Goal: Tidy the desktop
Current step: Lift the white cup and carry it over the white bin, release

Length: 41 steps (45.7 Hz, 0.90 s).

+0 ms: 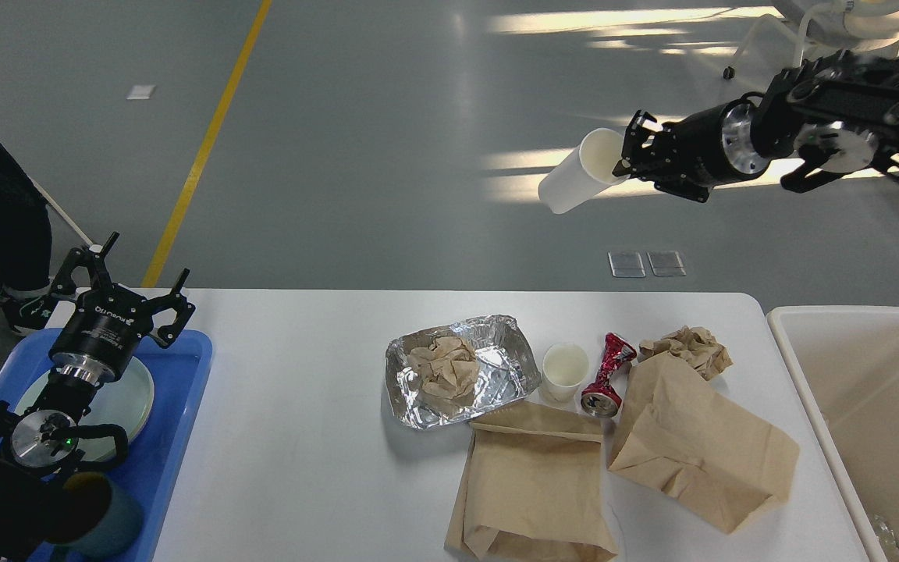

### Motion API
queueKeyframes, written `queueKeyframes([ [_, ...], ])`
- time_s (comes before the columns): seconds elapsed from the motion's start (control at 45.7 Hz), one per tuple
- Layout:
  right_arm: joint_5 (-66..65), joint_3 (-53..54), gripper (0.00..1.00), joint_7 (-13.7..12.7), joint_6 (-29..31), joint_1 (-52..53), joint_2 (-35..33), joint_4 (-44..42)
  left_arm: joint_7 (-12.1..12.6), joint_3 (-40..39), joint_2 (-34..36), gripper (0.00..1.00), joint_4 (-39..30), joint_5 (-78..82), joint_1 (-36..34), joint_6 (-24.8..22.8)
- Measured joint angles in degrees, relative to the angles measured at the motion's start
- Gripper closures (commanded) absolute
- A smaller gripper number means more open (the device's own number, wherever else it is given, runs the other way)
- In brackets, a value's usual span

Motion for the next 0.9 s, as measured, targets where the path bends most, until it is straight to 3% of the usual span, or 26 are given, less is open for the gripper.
queueKeyframes([
  [0.197,0.1,-0.4,1.00,0.0,2.9,6.8,-5.5,1.9,0.0,0.0,0.0,0.04,0.0,0.0,0.0,0.0],
  [0.372,-0.1,-3.1,1.00,-0.3,1.0,5.7,-8.7,0.2,0.0,0.0,0.0,0.04,0.0,0.0,0.0,0.0],
  [0.656,0.1,-4.8,1.00,-0.6,-13.0,-10.1,-16.3,-5.0,0.0,0.0,0.0,0.04,0.0,0.0,0.0,0.0],
  [0.897,0.0,-3.9,1.00,-0.5,-24.1,-28.5,-18.1,-12.4,0.0,0.0,0.0,0.04,0.0,0.0,0.0,0.0],
])
